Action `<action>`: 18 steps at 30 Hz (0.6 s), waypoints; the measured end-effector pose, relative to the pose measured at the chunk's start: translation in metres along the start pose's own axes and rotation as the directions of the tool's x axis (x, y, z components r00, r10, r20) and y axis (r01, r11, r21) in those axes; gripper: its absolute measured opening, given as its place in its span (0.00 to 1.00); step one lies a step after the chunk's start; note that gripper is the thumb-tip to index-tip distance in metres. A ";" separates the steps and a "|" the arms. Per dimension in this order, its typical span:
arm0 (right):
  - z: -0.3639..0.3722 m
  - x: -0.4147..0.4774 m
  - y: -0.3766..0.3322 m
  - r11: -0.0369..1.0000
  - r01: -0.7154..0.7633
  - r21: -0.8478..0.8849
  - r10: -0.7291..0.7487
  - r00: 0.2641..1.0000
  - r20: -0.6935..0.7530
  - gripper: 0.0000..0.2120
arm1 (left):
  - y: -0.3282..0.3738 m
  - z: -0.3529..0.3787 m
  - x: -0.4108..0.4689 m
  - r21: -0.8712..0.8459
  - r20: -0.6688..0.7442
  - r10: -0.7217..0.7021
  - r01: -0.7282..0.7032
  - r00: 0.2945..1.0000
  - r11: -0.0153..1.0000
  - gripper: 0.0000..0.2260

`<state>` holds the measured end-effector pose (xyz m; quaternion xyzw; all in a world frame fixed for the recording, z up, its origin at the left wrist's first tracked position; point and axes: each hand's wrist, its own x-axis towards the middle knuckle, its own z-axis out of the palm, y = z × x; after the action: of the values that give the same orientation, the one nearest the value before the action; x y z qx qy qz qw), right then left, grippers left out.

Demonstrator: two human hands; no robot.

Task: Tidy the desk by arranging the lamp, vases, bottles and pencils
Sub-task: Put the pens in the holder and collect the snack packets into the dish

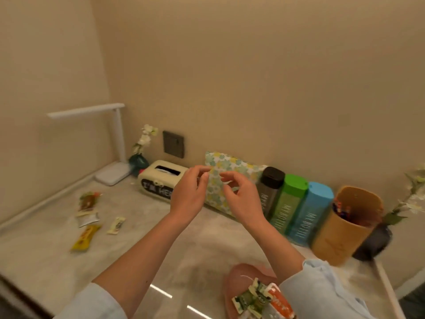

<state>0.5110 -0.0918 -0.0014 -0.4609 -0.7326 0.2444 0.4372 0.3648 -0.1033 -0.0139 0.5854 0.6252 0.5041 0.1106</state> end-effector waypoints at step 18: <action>0.266 0.007 -0.060 0.976 -0.091 -0.198 0.177 0.861 0.477 0.18 | -0.208 -0.178 -0.031 0.235 -0.083 -0.339 0.349 0.937 0.907 0.10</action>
<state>0.2514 -0.1014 -0.0852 -0.4688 -0.8037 0.3204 0.1777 0.1154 -0.1781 -0.1024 0.4651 0.7783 0.4068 0.1118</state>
